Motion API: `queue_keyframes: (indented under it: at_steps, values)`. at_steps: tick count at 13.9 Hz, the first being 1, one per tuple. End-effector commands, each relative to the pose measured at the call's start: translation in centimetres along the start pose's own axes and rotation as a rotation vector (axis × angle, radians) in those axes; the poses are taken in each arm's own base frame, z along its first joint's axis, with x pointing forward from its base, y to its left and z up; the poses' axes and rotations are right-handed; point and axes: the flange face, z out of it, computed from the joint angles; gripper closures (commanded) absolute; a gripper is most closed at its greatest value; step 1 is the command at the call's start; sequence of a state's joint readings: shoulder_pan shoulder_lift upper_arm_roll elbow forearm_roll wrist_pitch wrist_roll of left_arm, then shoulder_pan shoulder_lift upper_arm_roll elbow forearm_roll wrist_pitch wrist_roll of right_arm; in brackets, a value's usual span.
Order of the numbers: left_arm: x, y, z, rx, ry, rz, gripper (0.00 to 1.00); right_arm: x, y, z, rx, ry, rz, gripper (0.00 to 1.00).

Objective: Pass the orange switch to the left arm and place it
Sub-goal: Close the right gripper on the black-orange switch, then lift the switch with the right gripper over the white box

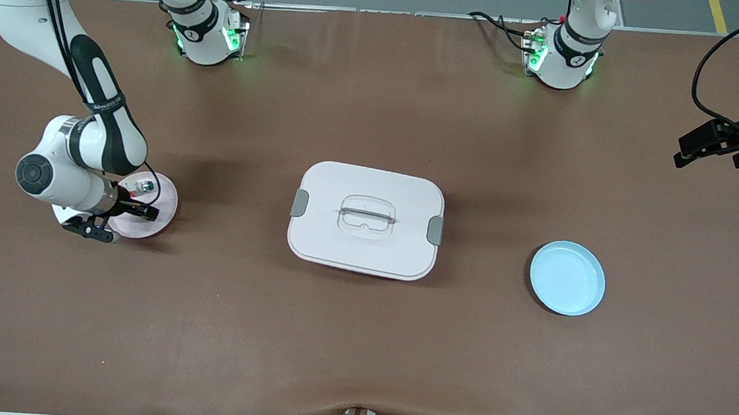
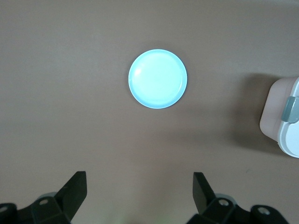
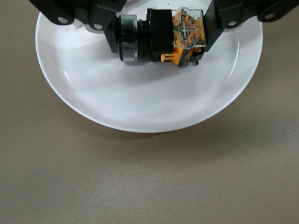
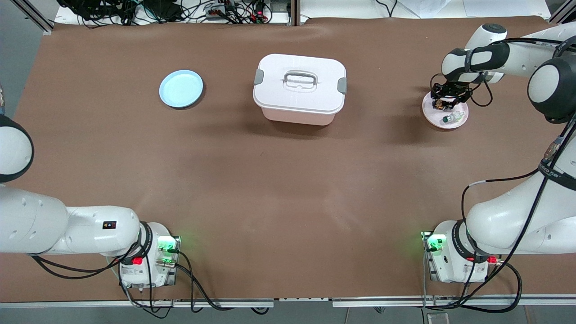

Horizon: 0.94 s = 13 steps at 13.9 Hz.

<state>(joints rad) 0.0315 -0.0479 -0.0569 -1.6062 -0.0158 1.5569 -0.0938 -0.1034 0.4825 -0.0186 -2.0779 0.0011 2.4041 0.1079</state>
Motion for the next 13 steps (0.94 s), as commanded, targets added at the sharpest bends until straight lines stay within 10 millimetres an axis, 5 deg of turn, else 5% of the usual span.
queue_keyframes:
  at_steps: [1,6,13]
  values:
    - [0.0,-0.3,-0.3,-0.007,-0.002,0.020,0.00,0.2,-0.6,-1.7,0.017,-0.032,0.052,1.00]
    - [0.0,-0.2,-0.6,-0.027,0.004,0.023,0.00,-0.9,-4.6,-5.7,0.132,-0.125,0.164,1.00]
    - [0.0,0.5,-1.3,-0.068,0.016,0.030,0.00,-3.4,-12.9,-11.0,0.208,-0.215,0.350,1.00]
